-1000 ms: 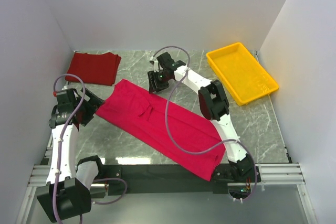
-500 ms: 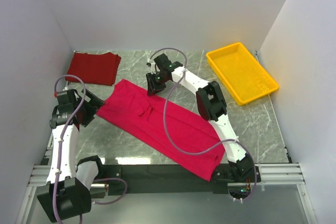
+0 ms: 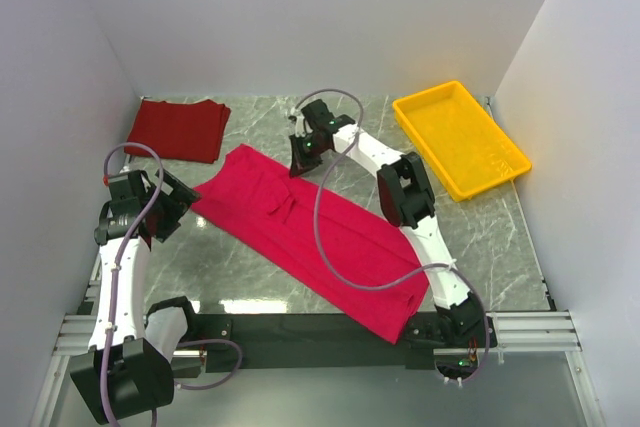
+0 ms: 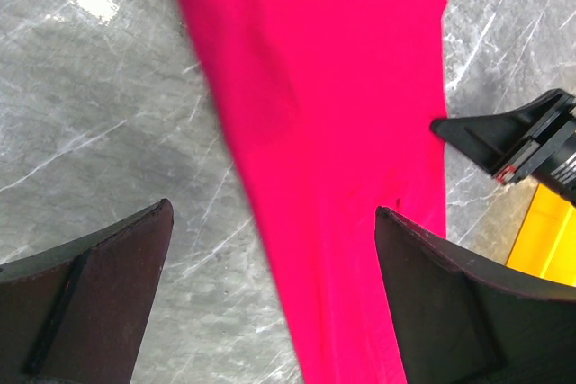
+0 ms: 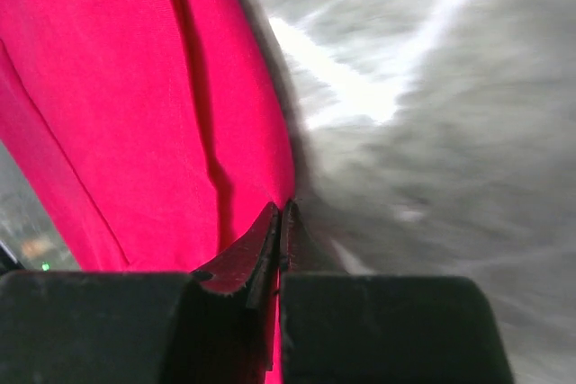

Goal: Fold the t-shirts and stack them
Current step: Fold the tshirt

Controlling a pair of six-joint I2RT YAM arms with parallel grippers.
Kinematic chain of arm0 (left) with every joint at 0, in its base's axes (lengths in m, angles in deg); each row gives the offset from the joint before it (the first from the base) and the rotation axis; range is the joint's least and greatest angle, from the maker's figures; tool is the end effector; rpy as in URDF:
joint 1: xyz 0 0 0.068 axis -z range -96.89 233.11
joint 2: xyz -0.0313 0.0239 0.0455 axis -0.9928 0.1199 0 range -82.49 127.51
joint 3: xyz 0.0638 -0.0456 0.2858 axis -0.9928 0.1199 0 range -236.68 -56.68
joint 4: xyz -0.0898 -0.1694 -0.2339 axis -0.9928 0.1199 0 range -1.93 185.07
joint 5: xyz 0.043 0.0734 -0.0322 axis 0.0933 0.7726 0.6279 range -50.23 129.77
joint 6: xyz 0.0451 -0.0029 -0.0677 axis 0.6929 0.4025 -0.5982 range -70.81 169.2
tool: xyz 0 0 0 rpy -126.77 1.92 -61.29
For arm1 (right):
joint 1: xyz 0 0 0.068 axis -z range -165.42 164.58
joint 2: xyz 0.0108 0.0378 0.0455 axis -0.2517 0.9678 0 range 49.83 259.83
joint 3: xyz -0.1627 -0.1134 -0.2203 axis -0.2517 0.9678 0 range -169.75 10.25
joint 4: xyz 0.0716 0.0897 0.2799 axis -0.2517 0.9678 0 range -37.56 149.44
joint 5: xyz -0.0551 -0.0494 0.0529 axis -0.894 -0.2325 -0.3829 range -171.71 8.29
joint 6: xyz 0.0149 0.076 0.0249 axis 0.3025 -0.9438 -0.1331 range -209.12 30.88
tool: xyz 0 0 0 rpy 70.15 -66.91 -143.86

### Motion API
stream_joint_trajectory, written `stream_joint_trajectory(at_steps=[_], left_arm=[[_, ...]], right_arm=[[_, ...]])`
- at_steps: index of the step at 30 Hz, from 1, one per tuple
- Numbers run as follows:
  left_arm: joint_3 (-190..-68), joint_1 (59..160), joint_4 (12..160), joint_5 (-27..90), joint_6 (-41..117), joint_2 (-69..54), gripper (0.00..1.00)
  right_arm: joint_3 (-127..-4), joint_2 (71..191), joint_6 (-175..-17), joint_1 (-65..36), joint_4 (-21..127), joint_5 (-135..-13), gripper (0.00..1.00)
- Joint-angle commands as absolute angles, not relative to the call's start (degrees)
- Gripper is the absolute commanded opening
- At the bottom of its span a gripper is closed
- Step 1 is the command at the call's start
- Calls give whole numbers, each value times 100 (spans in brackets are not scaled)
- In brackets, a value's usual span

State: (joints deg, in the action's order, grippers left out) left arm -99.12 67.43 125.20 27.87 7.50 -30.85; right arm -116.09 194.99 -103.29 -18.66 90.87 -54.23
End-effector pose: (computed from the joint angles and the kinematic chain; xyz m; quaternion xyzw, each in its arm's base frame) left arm 0.2293 0.0494 0.2491 -0.4094 0.8285 -0.1770 0.3387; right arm 0.5031 0.3686 0.1270 -0.2204 0.9080 0.3188 0.1591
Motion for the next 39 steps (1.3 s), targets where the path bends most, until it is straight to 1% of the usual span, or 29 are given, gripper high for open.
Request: stream_joint_trajectory(at_steps=[1,12,16,23,26,32,33,34,35,37,38,39], left_arm=[[-9957,6712,12305,2606,648,-3055,99],[-9834,6712,11805,2017,701,-2765,97],[-9817,6712,11646,1859,727,-2625,97],[-9624,6747,11163,1438,745,-2282,93],[-9676,6957,10926,1480,710,-2001,92],[-9887,8037,10381,1814,306,-1272,91],[-9870,8256,10250,1850,218,-1184,91],[-9852,8267,10005,1893,43,-1009,91],[-9852,8502,9889,1946,-28,-920,91],[-9930,8610,9713,2104,-116,-605,90],[-9992,8636,9582,2157,-134,-463,90],[-10079,8689,9528,2201,-143,-323,90]], right_arm=[[-11588,19432,-10555,-1452,8707,-5657,0],[-11341,19248,-10758,-310,8487,-6351,0],[-11210,19195,-10775,-81,8434,-6615,0],[-11332,19274,-10802,-19,8434,-6765,0],[-11324,19213,-10767,-1,8408,-6905,0],[-11306,19115,-10784,95,8276,-7265,2],[-11341,19124,-10784,121,8250,-7310,4],[-11367,19142,-10767,122,8267,-7310,5],[-11429,19151,-10740,130,8285,-7293,12],[-11412,19099,-10530,130,8302,-7187,23],[-11377,18968,-10468,131,8302,-7161,35],[-11255,18862,-10259,122,8276,-7074,41]])
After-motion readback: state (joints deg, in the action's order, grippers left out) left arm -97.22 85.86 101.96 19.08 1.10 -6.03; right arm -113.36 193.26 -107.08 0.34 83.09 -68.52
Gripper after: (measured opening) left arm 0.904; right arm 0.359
